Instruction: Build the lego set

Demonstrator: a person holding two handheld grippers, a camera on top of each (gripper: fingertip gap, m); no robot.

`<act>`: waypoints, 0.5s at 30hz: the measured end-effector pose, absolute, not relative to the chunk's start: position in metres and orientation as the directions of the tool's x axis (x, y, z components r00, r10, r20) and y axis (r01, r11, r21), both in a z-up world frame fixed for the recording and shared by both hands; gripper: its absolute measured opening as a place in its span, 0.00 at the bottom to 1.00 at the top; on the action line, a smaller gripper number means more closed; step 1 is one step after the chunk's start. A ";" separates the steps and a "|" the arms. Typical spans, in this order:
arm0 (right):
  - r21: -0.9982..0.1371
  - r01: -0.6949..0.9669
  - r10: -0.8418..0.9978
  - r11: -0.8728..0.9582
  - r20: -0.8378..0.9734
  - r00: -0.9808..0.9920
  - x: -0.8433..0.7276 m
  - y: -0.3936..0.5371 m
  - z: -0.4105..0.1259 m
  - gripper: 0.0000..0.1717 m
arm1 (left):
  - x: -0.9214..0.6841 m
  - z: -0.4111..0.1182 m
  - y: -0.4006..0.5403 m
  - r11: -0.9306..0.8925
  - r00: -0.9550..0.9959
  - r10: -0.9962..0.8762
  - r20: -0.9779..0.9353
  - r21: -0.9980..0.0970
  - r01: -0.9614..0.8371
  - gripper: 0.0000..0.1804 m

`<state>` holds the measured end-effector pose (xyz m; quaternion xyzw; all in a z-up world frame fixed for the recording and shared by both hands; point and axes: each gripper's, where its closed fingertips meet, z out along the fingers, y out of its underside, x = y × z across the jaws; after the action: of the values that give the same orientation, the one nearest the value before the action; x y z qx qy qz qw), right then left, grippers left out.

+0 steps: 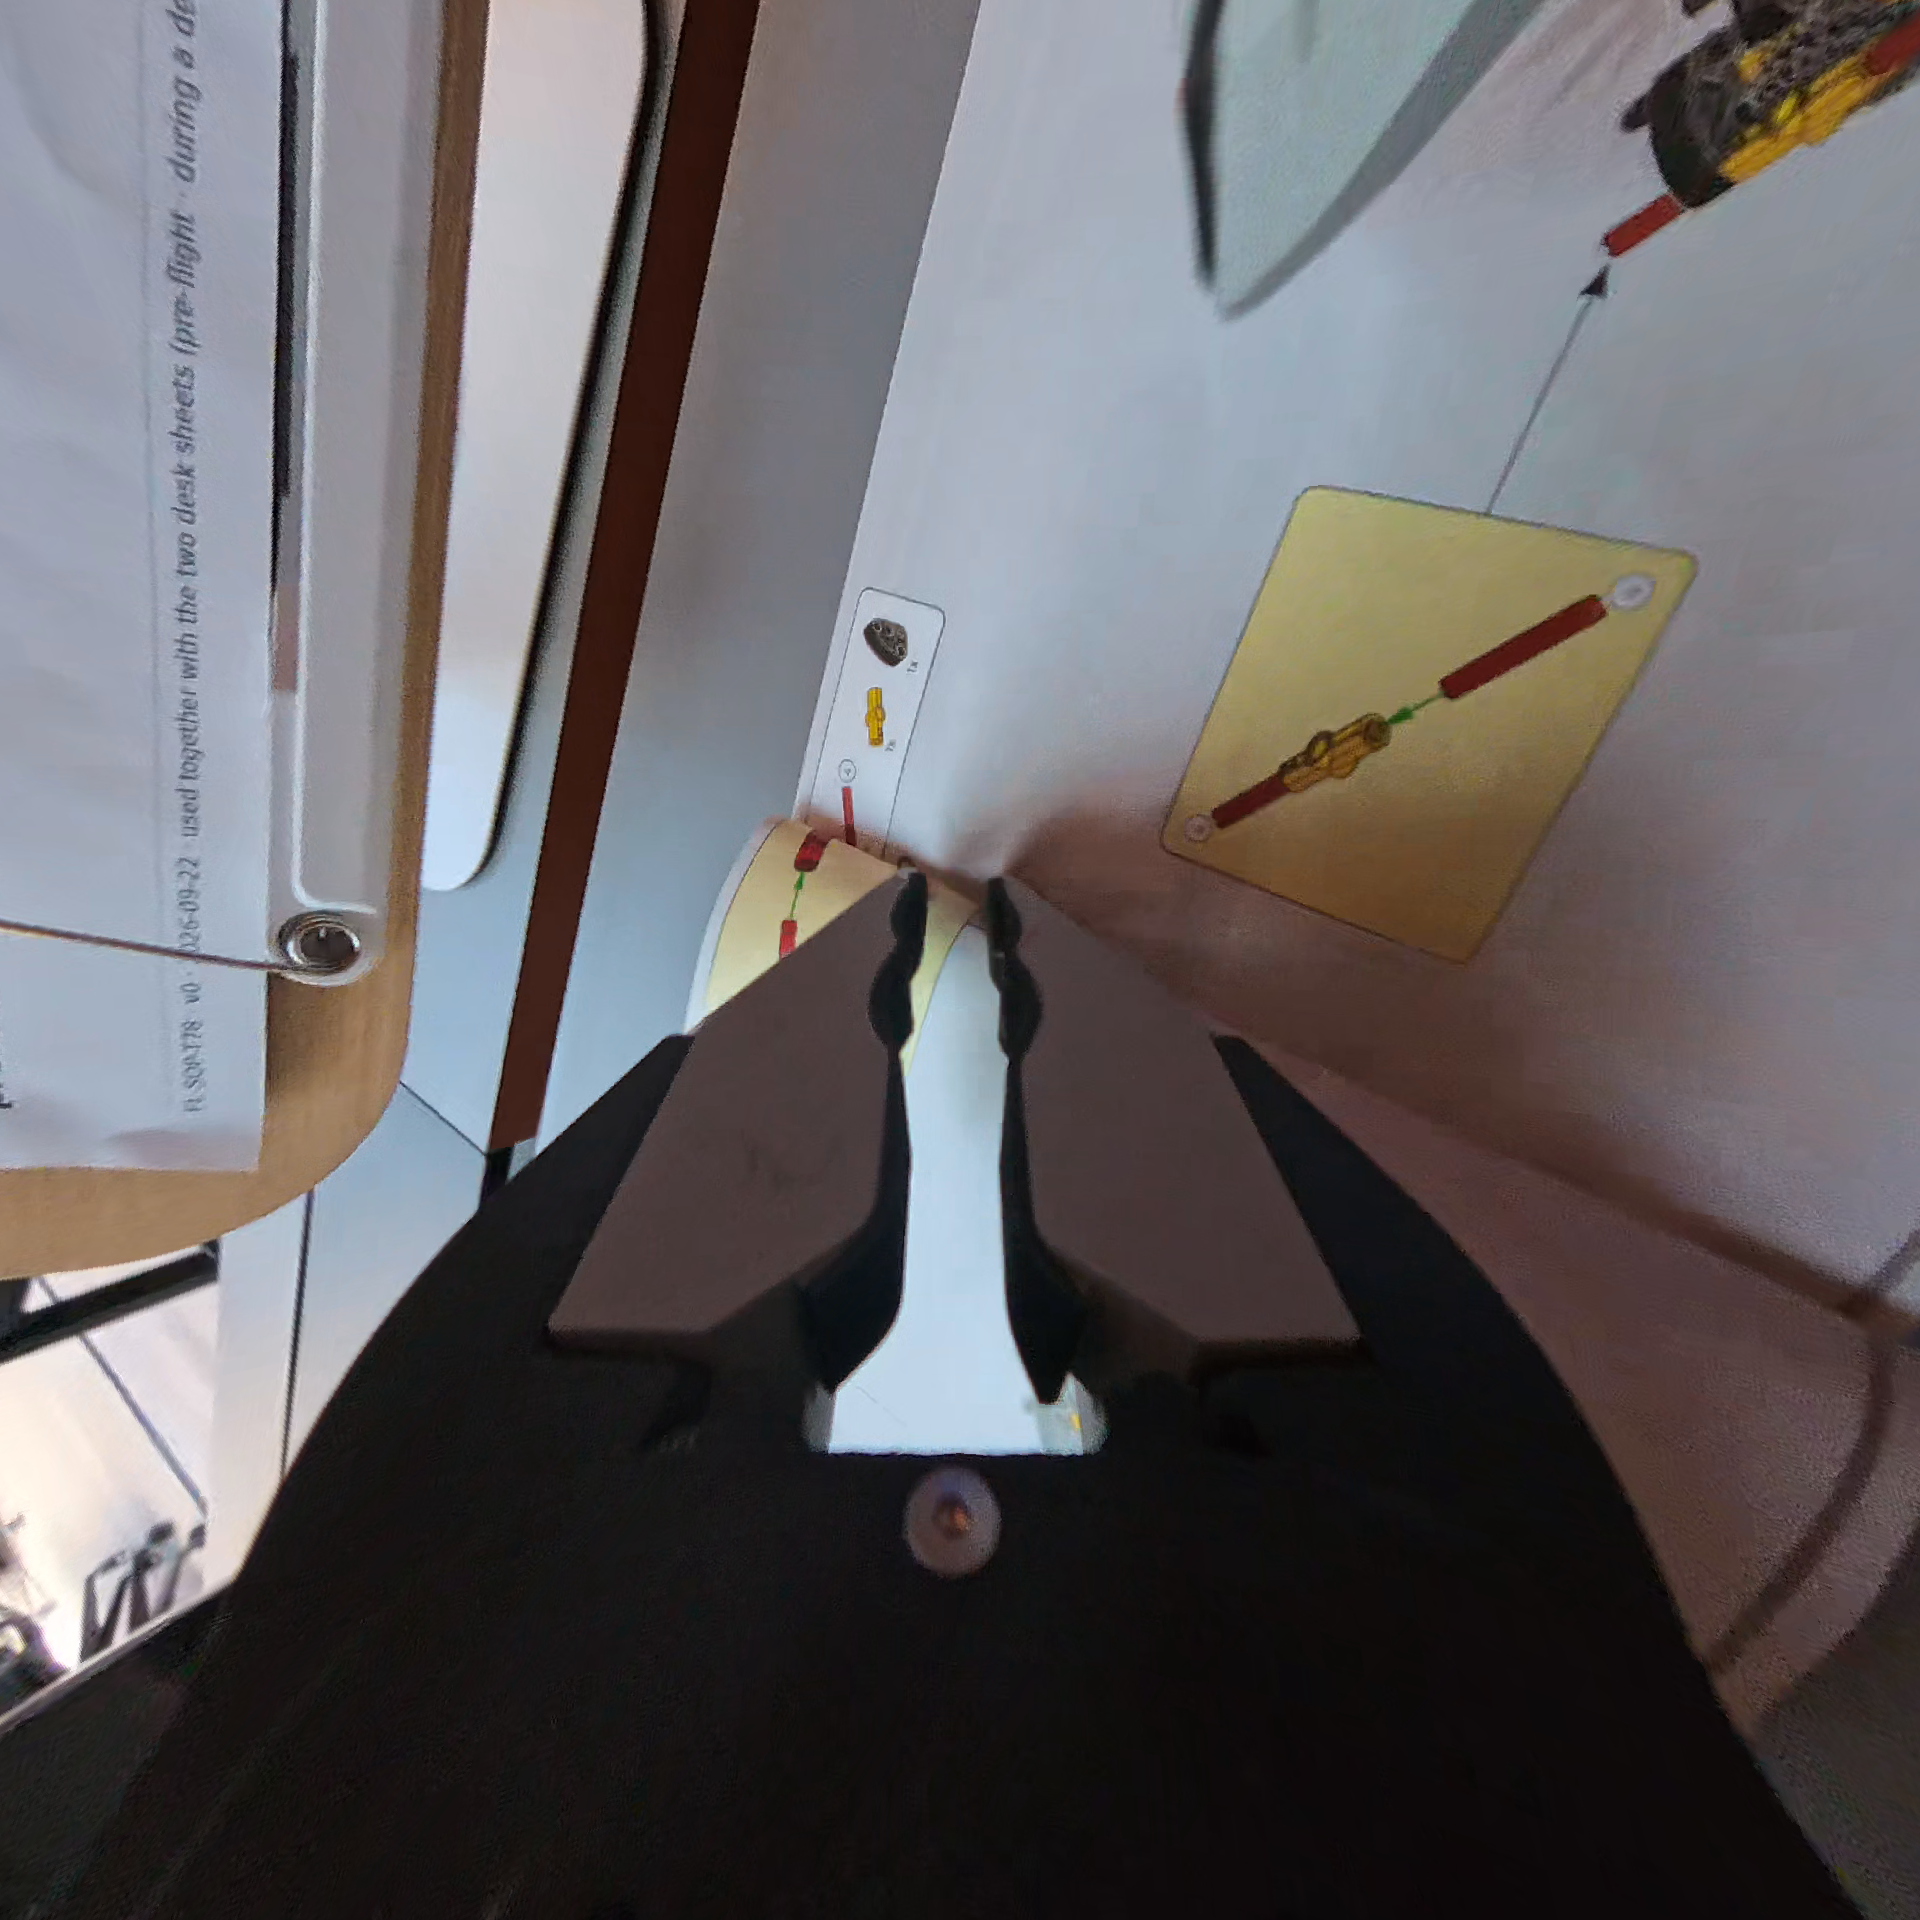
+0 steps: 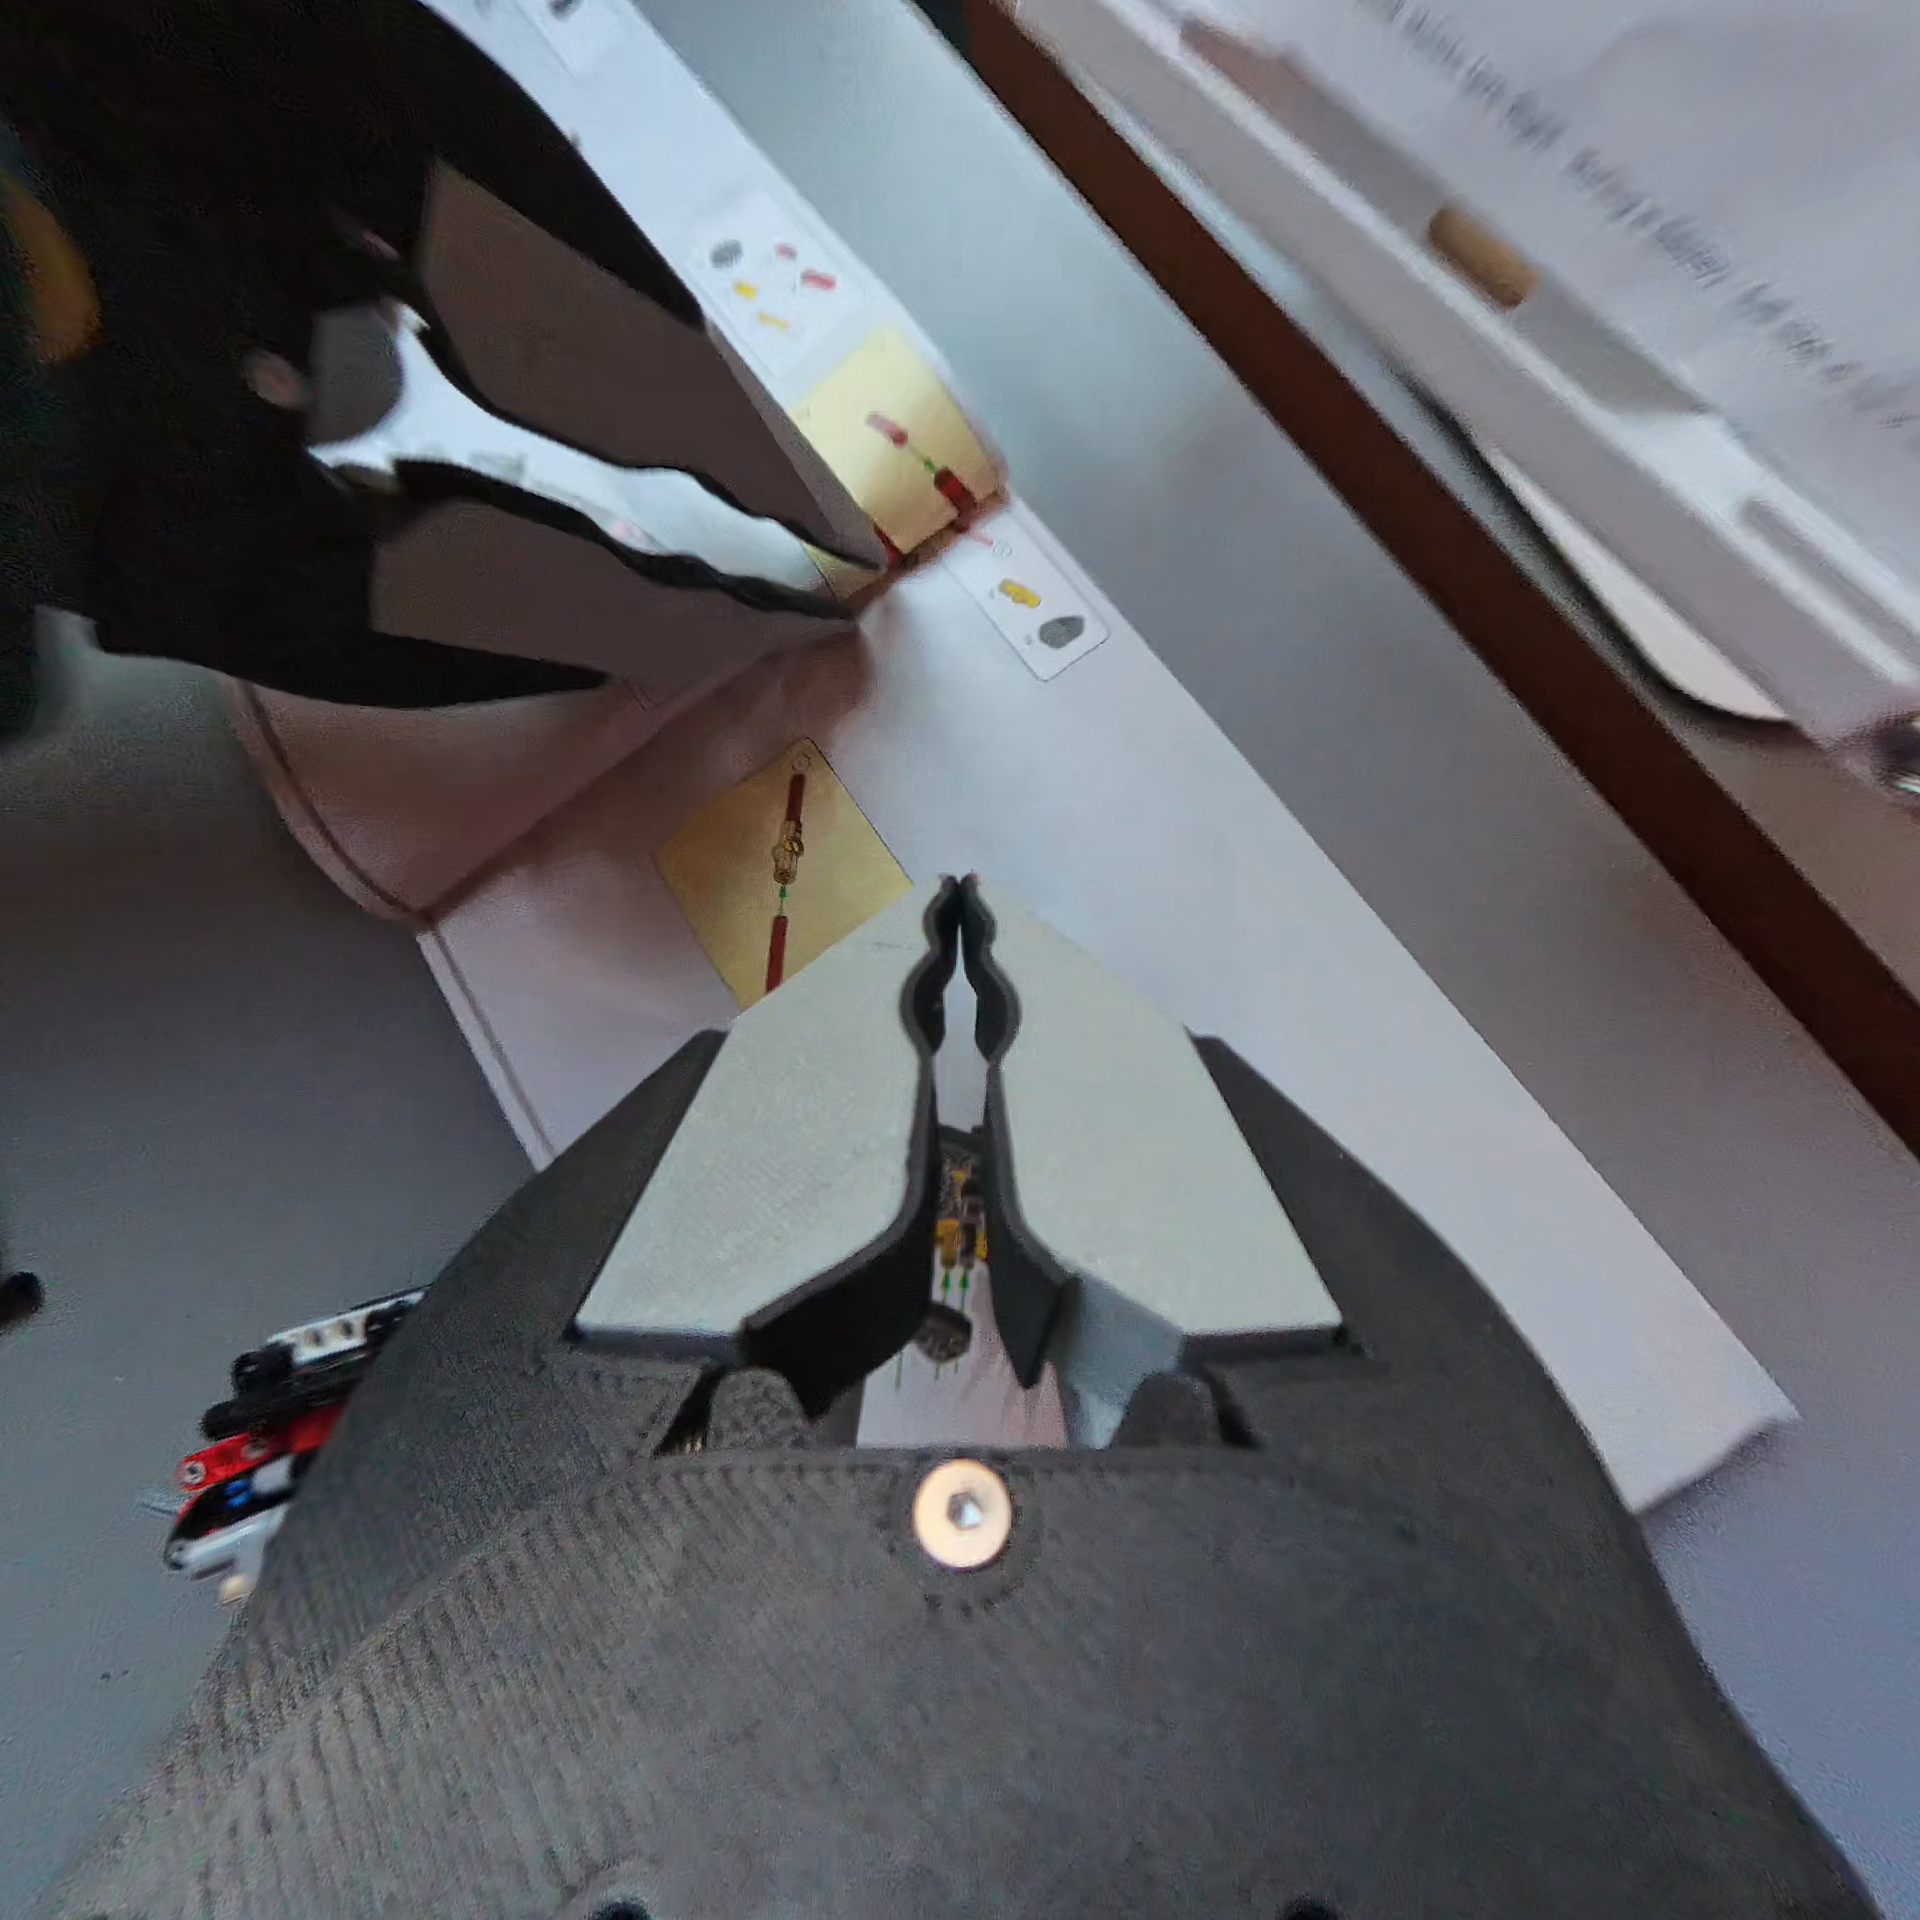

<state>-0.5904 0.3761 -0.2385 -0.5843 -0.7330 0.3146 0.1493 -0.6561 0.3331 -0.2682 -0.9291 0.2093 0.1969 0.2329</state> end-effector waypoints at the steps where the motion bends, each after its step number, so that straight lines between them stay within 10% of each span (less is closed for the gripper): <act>1: -0.605 0.781 0.944 0.157 -0.140 -0.298 -0.593 0.376 -0.251 0.00 | -0.658 -0.267 0.331 -0.789 0.827 -0.298 -0.476 -0.364 -0.494 0.05; 15: -0.491 0.802 0.913 0.341 -0.029 -0.406 -0.592 0.380 -0.276 0.00 | -0.704 -0.257 0.337 -0.787 0.891 -0.060 -0.451 -0.528 -0.320 0.00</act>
<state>-0.5921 0.3804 -0.2758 -0.5301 -0.8090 0.2205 0.1264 -0.7039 0.3366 -0.2568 -0.9216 0.1029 0.2098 0.3099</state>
